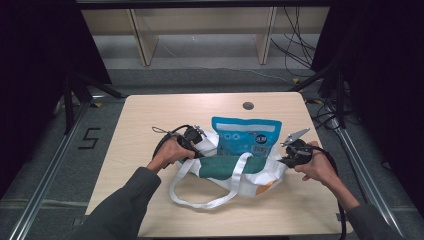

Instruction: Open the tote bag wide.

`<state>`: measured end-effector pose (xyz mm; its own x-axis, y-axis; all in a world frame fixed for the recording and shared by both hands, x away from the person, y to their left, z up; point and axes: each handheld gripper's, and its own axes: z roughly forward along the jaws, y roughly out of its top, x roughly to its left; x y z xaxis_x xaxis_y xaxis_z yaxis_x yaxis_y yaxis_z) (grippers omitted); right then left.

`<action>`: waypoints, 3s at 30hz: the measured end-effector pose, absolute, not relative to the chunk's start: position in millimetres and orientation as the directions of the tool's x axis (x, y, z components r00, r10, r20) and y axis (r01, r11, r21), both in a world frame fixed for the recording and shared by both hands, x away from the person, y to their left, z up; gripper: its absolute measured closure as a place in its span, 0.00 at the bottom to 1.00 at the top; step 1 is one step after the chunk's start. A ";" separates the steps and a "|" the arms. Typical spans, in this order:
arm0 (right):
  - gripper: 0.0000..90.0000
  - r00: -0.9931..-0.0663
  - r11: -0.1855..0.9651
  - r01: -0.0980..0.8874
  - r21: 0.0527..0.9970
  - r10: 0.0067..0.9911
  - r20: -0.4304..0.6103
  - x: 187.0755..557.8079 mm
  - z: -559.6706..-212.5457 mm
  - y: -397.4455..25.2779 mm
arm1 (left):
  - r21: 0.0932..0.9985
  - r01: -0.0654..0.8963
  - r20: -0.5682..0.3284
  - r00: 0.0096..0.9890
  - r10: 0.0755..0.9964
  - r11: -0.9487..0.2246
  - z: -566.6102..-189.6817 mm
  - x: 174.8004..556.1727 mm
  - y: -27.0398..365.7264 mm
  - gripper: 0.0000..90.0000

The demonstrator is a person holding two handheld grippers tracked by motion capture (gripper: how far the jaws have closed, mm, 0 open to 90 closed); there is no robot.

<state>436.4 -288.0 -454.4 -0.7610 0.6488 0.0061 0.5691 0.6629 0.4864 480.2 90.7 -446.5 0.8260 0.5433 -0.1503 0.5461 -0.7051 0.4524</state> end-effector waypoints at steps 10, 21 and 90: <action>0.92 -0.716 0.575 0.584 0.573 0.698 0.031 430.3 -424.8 -303.0 | 0.620 0.481 -0.095 0.831 0.549 -0.620 -377.8 441.7 106.8 0.59; 0.79 -0.730 0.534 0.522 0.665 0.684 0.024 431.8 -387.8 -300.5 | 0.621 0.431 -0.143 0.884 0.445 -0.655 -387.2 422.5 77.4 0.49; 0.51 -0.776 0.542 0.510 0.668 0.625 0.085 419.1 -394.7 -282.2 | 0.605 0.338 0.074 0.878 0.474 -0.721 -391.1 416.8 65.7 0.48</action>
